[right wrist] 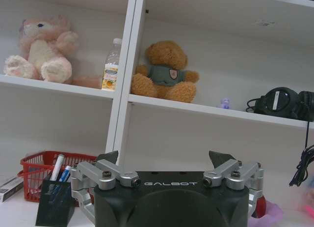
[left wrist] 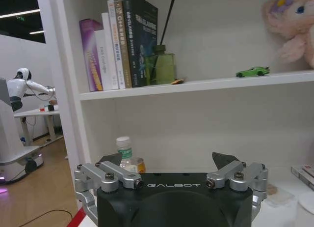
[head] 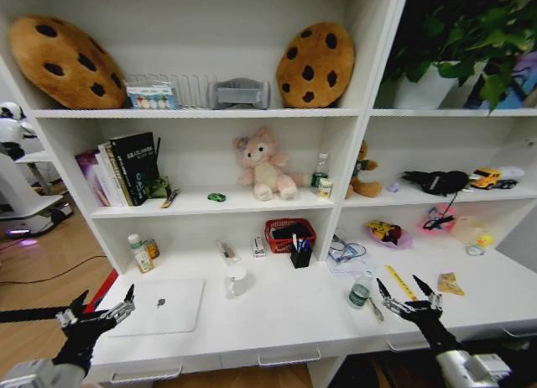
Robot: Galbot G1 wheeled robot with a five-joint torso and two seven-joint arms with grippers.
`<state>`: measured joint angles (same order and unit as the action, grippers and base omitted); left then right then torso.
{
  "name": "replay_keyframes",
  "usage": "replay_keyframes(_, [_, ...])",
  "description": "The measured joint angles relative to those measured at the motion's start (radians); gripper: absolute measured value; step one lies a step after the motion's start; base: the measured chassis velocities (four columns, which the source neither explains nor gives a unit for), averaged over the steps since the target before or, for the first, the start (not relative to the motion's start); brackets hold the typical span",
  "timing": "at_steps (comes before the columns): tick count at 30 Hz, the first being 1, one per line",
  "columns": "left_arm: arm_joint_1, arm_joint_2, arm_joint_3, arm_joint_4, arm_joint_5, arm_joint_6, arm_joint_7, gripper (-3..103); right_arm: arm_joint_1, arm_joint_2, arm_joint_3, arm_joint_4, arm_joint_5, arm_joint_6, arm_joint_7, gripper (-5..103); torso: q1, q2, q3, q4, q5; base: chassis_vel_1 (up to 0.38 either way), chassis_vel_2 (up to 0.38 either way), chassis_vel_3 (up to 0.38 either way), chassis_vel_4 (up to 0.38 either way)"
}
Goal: Organize the objects on the table.
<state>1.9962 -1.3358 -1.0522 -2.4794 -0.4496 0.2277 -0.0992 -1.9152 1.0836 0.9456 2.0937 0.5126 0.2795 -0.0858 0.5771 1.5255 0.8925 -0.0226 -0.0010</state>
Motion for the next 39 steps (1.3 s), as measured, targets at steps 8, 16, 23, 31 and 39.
replay_keyframes(8, [0.0,0.0,0.0,0.0,0.0,0.0,0.001,100,0.04,-0.025,-0.054,-0.023,0.001,-0.009,-0.053,100,0.0,0.0,0.0,-0.0003,0.0008,-0.141,-0.163,0.169,0.128])
replay_keyframes(16, [0.0,0.0,0.0,0.0,0.0,0.0,0.0,100,0.199,-0.085,-0.246,-0.13,0.009,-0.065,-0.06,100,0.0,0.0,0.0,0.0004,0.0011,0.018,0.045,-0.021,-0.041])
replay_keyframes(23, [0.0,0.0,0.0,0.0,0.0,0.0,0.0,100,0.362,-0.113,-0.394,-0.227,-0.024,-0.109,-0.027,100,0.0,0.0,0.0,0.0,0.0013,0.005,0.008,-0.003,-0.002])
replay_keyframes(31, [0.0,0.0,0.0,0.0,0.0,0.0,0.0,100,0.41,-0.116,-0.438,-0.258,-0.039,-0.129,-0.015,82,0.0,0.0,0.0,0.0,0.0009,0.0,0.0,0.0,0.0])
replay_keyframes(39, [0.0,0.0,0.0,0.0,0.0,0.0,0.0,100,0.387,-0.108,-0.432,-0.25,-0.043,-0.129,-0.021,49,0.0,0.0,0.0,-0.0001,0.0009,0.0,0.0,0.0,0.0])
